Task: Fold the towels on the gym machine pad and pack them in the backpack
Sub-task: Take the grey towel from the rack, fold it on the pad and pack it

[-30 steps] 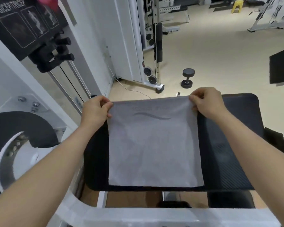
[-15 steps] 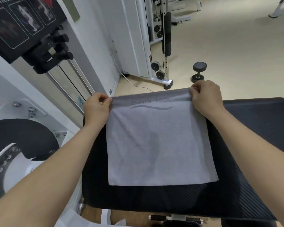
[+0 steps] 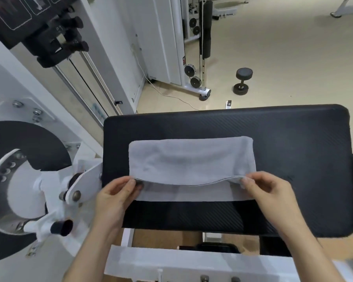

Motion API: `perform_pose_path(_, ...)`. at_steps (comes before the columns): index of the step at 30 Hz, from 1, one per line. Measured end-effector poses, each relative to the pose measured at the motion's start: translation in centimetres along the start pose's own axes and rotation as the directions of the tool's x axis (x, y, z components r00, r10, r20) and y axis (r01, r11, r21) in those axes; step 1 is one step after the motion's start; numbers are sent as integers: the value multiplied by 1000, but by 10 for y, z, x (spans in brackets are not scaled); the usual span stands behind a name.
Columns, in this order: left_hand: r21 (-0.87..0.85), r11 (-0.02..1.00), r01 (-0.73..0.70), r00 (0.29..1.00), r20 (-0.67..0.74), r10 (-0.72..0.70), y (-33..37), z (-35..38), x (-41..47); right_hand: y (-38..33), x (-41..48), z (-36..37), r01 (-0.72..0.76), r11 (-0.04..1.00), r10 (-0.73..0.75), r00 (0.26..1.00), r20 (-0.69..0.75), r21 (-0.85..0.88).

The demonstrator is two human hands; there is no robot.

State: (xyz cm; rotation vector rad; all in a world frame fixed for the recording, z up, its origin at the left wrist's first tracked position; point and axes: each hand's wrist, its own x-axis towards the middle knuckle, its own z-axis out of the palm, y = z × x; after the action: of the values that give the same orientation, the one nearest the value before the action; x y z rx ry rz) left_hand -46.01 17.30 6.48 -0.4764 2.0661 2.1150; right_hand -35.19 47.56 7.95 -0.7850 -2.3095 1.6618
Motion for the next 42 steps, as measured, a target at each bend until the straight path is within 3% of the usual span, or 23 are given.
perform_pose_path(5, -191, 976, 106, 994, -1, -108, -9, 4, -5, 13, -1, 13, -134, 974, 157, 980, -125, 181)
perform_pose_path(9, -123, 989, 84, 993, -72, -94, -7, 8, 1, 11, 7, 18, -116, 981, 143, 974, -178, 155)
perform_pose_path(13, -158, 984, 80, 996, -34, -86, -1, 3, 9, 12, 10, 9, -153, 946, 193, 974, -119, 286)
perform_pose_path(16, -190, 979, 70, 997, -20, -76, -2, 2, 5, 15, 7, 6, -146, 951, 173, 982, -75, 273)
perform_pose_path(21, 137, 990, -37, 993, -105, 52, -18, 6, 4, 19, 3, 9, -75, 988, 86, 993, -77, 133)
perform_pose_path(26, 504, 847, -167, 963, -100, 249, -24, 4, 4, 20, 5, 16, -32, 999, 29, 995, -99, -31)
perform_pose_path(32, 587, 794, -156, 962, -92, 257, -29, 2, 0, 19, 7, 19, -3, 995, -7, 994, -105, -97)
perform_pose_path(38, 769, 580, -269, 916, 18, 400, -28, 8, -6, 18, 15, 25, -29, 972, 3, 994, -111, -232)
perform_pose_path(42, 803, 541, -249, 927, 35, 373, -26, 10, -4, 5, 24, 26, -56, 946, 10, 990, -144, -318)
